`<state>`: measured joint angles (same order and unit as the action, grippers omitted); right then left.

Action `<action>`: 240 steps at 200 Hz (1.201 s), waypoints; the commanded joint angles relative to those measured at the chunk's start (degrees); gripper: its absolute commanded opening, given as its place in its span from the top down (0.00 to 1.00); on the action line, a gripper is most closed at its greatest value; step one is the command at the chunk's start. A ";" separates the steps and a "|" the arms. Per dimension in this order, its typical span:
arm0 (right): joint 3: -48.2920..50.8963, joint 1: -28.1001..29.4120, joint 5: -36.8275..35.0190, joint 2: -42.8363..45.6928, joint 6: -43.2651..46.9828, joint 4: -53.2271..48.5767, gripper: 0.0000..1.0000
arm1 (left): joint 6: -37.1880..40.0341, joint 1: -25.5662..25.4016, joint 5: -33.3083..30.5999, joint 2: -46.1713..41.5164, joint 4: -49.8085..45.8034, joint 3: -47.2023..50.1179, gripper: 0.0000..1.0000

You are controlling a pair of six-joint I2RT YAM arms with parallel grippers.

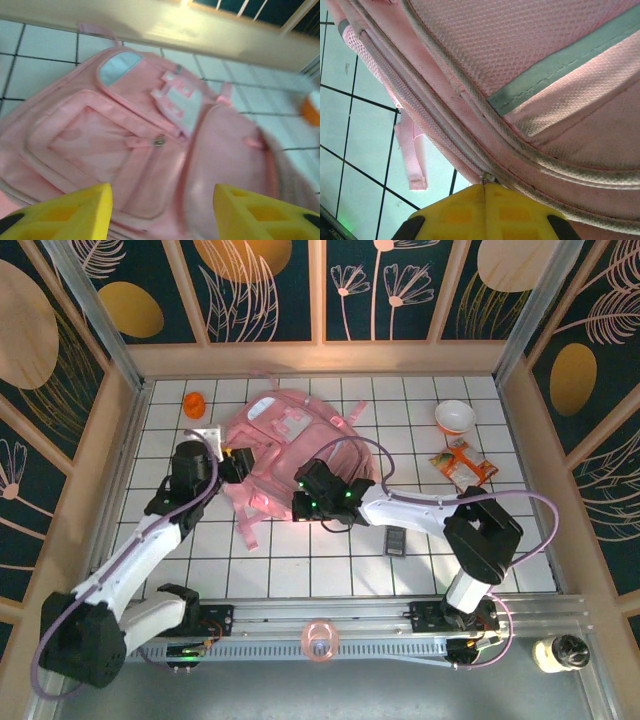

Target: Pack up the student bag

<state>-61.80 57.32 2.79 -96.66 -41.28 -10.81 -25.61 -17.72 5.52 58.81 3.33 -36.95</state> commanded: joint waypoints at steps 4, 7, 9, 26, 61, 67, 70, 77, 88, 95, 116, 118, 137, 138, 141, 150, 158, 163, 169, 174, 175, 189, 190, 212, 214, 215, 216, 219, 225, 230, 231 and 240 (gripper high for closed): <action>-2.27 -0.28 0.81 -1.65 -0.21 2.03 1.00 | -25.26 -2.12 6.21 -1.82 -1.21 5.88 0.44; -2.27 -0.26 0.82 -1.64 -0.21 2.06 1.00 | -26.80 -2.67 6.47 -1.89 -0.84 6.72 0.44; -2.27 -0.27 0.82 -1.68 -0.14 2.10 1.00 | -27.95 -3.00 6.62 -1.99 -0.56 7.27 0.43; -2.10 -0.28 0.75 -1.46 -0.12 2.05 1.00 | -35.69 -5.31 7.27 -2.29 2.19 11.27 0.41; -2.10 -0.19 0.55 -1.49 0.07 1.32 1.00 | -44.94 -6.10 8.37 -0.88 7.84 16.53 0.40; -2.10 -0.15 0.63 -1.49 0.10 1.35 1.00 | -46.12 -6.19 9.06 -0.37 9.60 17.15 0.40; -2.14 -0.09 0.64 -1.45 0.09 1.32 1.00 | -46.76 -6.19 9.59 -0.06 10.68 17.39 0.41; -2.09 -0.09 0.64 -1.49 0.12 1.27 1.00 | -48.23 -6.26 10.93 0.83 13.67 18.17 0.41; -2.10 -0.06 0.64 -1.59 0.10 1.26 1.00 | -50.08 -6.43 12.62 2.34 17.04 18.62 0.40; -2.18 0.06 0.64 -1.59 0.07 1.23 1.00 | -50.62 -6.70 13.09 3.36 17.83 18.54 0.39; -2.35 0.12 0.58 -1.58 0.19 1.07 1.00 | -51.09 -7.58 13.90 6.01 18.45 17.60 0.38; -2.36 0.08 0.58 -1.59 0.22 1.12 1.00 | -51.23 -7.66 13.90 6.22 18.55 17.54 0.38; -2.54 0.07 0.55 -1.52 0.34 0.95 1.00 | -53.10 -8.24 13.82 8.23 20.18 17.87 0.38; -2.54 0.07 0.55 -1.56 0.37 0.91 1.00 | -53.21 -8.27 13.82 8.33 20.33 17.87 0.38; -2.54 0.07 0.55 -1.59 0.33 0.85 1.00 | -53.47 -8.36 13.74 8.62 20.65 17.98 0.38; -2.58 0.16 0.55 -1.58 0.43 0.87 1.00 | -54.31 -8.84 13.52 9.64 21.74 18.13 0.39; -2.55 0.20 0.55 -1.55 0.43 0.73 1.00 | -54.95 -9.25 13.25 10.59 22.67 18.05 0.40; -2.58 0.25 0.55 -1.47 0.41 0.62 1.00 | -55.28 -9.55 13.10 11.22 23.28 17.97 0.41; -2.62 0.24 0.47 -1.51 0.46 0.44 1.00 | -55.82 -9.83 12.90 12.07 24.22 17.89 0.42; -2.71 0.24 0.38 -1.43 0.41 0.21 1.00 | -56.57 -10.04 12.77 12.76 25.21 17.96 0.42; -2.71 0.29 0.34 -1.47 0.41 0.19 1.00 | -56.75 -10.09 12.77 12.88 25.40 17.92 0.43; -2.96 0.42 -0.18 -1.59 0.45 -0.73 1.00 | -59.17 -10.52 12.75 15.05 28.59 18.39 0.44; -2.97 0.42 -0.21 -1.60 0.43 -0.76 1.00 | -59.32 -10.60 12.76 15.17 28.89 18.40 0.44; -3.53 0.60 -1.23 -1.80 0.51 -2.85 1.00 | -60.65 -11.40 13.76 18.68 31.91 17.81 0.47; -3.64 0.60 -1.41 -1.82 0.50 -3.00 1.00 | -60.78 -11.45 13.85 18.90 32.20 17.73 0.48; -3.66 0.60 -1.44 -1.84 0.54 -3.17 1.00 | -60.87 -11.50 13.88 18.98 32.32 17.67 0.49; -3.71 0.56 -1.50 -1.85 0.52 -3.26 1.00 | -60.96 -11.53 13.89 19.11 32.47 17.60 0.49; -3.80 0.62 -1.69 -1.94 0.53 -3.57 1.00 | -61.18 -11.60 13.97 19.43 32.89 17.55 0.52; -3.98 0.64 -2.12 -2.02 0.50 -4.20 1.00 | -61.85 -11.88 14.03 19.97 33.86 17.59 0.57; -4.09 0.63 -2.33 -2.12 0.42 -4.56 1.00 | -62.46 -12.11 14.00 20.34 34.67 17.67 0.63; -4.11 0.62 -2.38 -2.12 0.46 -4.61 1.00 | -62.63 -12.14 13.99 20.40 34.83 17.69 0.64; -4.16 0.58 -2.76 -2.17 0.28 -5.22 1.00 | -63.40 -12.32 13.90 20.77 35.93 17.79 0.75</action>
<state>-63.70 57.47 2.37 -97.69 -41.21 -13.13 -84.27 -29.06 18.04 78.28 31.86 -18.92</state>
